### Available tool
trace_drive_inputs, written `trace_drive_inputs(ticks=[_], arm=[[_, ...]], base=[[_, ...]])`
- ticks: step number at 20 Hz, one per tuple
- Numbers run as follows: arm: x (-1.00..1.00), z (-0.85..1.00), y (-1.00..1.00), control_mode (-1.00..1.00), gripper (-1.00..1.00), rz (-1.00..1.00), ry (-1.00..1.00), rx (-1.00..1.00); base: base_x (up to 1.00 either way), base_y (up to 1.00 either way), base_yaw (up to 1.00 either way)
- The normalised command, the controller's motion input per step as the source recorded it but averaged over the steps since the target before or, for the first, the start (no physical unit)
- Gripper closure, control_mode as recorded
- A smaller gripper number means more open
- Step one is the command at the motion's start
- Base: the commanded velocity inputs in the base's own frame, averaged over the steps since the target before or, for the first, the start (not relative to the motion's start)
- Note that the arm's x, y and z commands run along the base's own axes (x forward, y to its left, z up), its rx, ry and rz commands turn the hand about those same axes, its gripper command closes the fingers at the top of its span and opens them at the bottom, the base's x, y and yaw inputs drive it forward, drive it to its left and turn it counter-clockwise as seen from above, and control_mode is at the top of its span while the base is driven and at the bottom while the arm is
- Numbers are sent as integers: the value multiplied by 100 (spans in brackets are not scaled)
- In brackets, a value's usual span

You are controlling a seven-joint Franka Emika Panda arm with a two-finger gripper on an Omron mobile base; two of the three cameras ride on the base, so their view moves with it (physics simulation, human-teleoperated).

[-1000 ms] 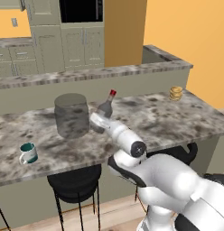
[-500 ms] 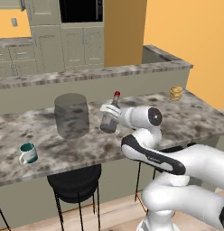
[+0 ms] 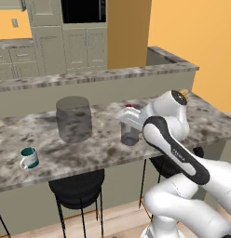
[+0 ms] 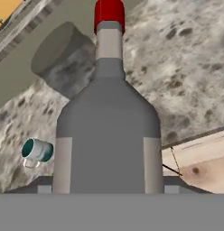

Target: Open the cabinet directly in front. Then move the liquor and the mug to the dining counter with the jar on it.

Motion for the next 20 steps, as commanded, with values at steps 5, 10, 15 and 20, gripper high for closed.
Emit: trace_drive_inputs(ticks=[5, 10, 15, 20], arm=[[36, -23, -15, -100, 100, 63, -46, 0], [66, -64, 0, -100, 100, 75, -35, -1], [56, -38, -6, -100, 100, 59, -55, 4], [-3, 0, -15, -100, 100, 2, -29, 6]], base=[[0, 0, 0], [0, 0, 0], [0, 0, 0], [0, 0, 0]])
